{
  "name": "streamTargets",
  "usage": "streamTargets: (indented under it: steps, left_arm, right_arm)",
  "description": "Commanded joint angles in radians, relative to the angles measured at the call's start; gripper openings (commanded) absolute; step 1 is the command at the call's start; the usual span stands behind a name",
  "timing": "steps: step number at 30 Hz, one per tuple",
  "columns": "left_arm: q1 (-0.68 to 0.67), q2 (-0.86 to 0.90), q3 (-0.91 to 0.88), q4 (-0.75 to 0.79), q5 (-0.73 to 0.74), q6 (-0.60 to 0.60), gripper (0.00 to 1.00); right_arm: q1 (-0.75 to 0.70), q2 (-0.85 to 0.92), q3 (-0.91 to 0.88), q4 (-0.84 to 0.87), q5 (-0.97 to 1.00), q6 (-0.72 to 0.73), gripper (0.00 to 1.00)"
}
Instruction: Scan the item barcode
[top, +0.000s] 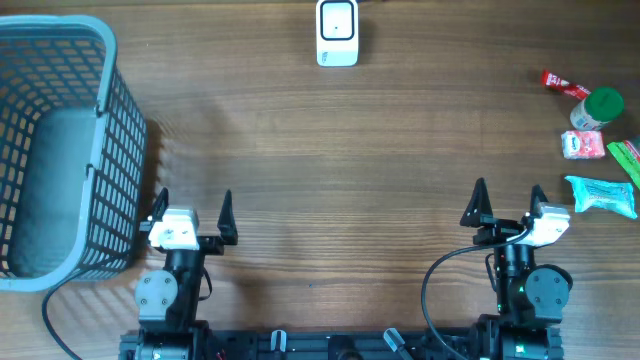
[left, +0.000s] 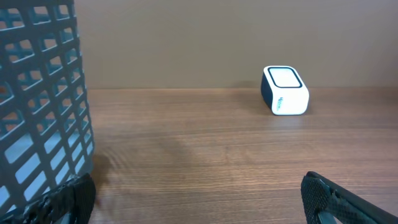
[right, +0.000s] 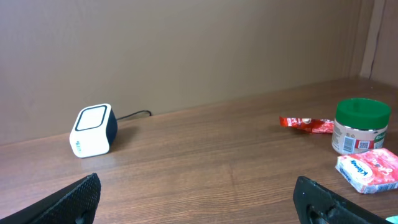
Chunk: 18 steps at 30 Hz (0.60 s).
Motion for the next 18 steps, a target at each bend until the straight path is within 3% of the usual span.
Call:
streamTargets:
  steps: [1, 18]
  left_arm:
    - [0.024, -0.011, -0.011, 0.003, 0.010, 0.015, 1.00]
    - [-0.002, -0.008, -0.011, 0.003, 0.010, 0.015, 1.00]
  right_arm:
    - [-0.007, -0.005, -0.001, 0.005, -0.016, -0.018, 1.00]
    - [-0.007, -0.005, -0.001, 0.005, -0.016, -0.018, 1.00]
